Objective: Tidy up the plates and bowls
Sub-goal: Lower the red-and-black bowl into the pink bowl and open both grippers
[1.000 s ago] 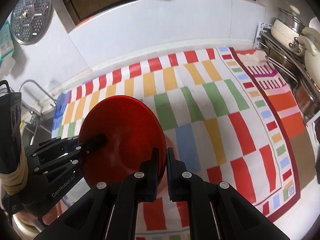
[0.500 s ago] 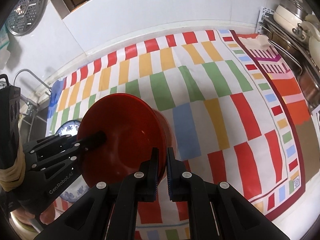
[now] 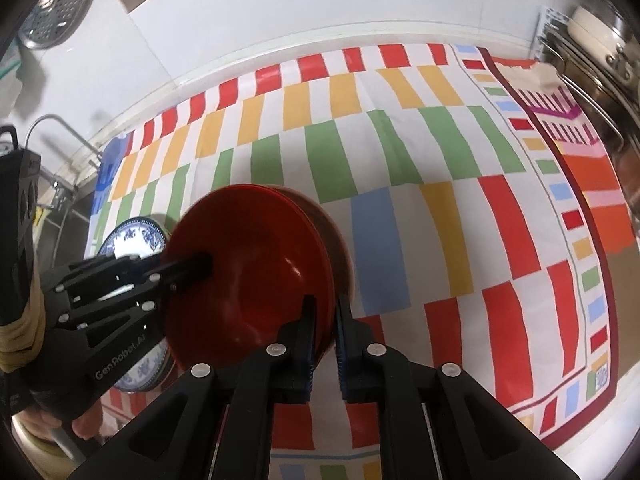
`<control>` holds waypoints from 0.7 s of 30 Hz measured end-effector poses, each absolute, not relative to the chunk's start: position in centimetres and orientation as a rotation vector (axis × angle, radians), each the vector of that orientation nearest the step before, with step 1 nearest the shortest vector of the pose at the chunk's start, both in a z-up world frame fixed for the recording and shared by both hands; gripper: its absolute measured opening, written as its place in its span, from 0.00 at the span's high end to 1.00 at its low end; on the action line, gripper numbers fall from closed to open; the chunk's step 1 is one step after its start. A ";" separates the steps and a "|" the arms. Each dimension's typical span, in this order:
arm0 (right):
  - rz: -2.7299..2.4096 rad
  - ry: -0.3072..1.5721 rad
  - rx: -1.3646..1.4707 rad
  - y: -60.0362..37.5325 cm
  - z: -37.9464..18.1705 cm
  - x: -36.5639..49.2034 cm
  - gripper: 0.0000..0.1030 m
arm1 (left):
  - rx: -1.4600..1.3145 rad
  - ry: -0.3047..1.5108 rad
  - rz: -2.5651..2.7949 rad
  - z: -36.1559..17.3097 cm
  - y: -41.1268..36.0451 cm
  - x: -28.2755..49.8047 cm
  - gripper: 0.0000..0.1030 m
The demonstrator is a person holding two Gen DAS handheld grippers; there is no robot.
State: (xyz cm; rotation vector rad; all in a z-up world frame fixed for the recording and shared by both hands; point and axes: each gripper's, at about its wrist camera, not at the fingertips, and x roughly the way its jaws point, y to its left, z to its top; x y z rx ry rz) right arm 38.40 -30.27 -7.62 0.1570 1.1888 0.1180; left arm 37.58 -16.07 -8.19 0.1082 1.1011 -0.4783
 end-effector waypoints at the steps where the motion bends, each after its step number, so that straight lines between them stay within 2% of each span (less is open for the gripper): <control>1: 0.110 1.176 0.127 -30.1 -7.5 38.3 0.87 | 0.107 1.093 -0.480 -8.0 -16.1 37.6 0.73; 2: 0.106 1.164 0.103 -30.0 -7.3 38.3 0.84 | 0.118 1.079 -0.466 -7.7 -16.0 37.5 0.69; 3: 0.100 1.141 0.078 -30.0 -6.9 38.1 0.80 | 0.135 1.055 -0.443 -7.4 -16.0 37.3 0.57; 4: 0.091 1.127 0.060 -30.0 -6.6 37.9 0.71 | 0.150 1.032 -0.428 -7.1 -15.9 37.2 0.51; 5: 0.081 1.112 0.043 -30.0 -6.3 37.8 0.65 | 0.166 1.007 -0.415 -6.8 -15.9 37.0 0.50; 6: 0.070 1.083 0.018 -30.0 -5.9 37.5 0.64 | 0.178 0.990 -0.411 -6.5 -15.8 36.9 0.50; 10: 0.074 1.053 0.012 -30.1 -5.3 37.0 0.64 | 0.173 0.972 -0.426 -5.5 -15.5 36.5 0.45; 14: 0.087 1.027 0.030 -30.1 -4.7 36.6 0.64 | 0.167 0.968 -0.430 -5.0 -15.6 36.3 0.44; 18: 0.068 0.981 0.042 -30.2 -3.8 36.2 0.63 | 0.156 0.950 -0.424 -4.6 -15.4 36.1 0.37; 20: 0.053 0.954 0.061 -30.3 -3.7 36.2 0.52 | 0.159 0.950 -0.414 -4.7 -15.3 36.2 0.36; 21: 0.047 0.943 0.067 -30.4 -3.8 36.2 0.50 | 0.161 0.954 -0.408 -4.8 -15.2 36.3 0.36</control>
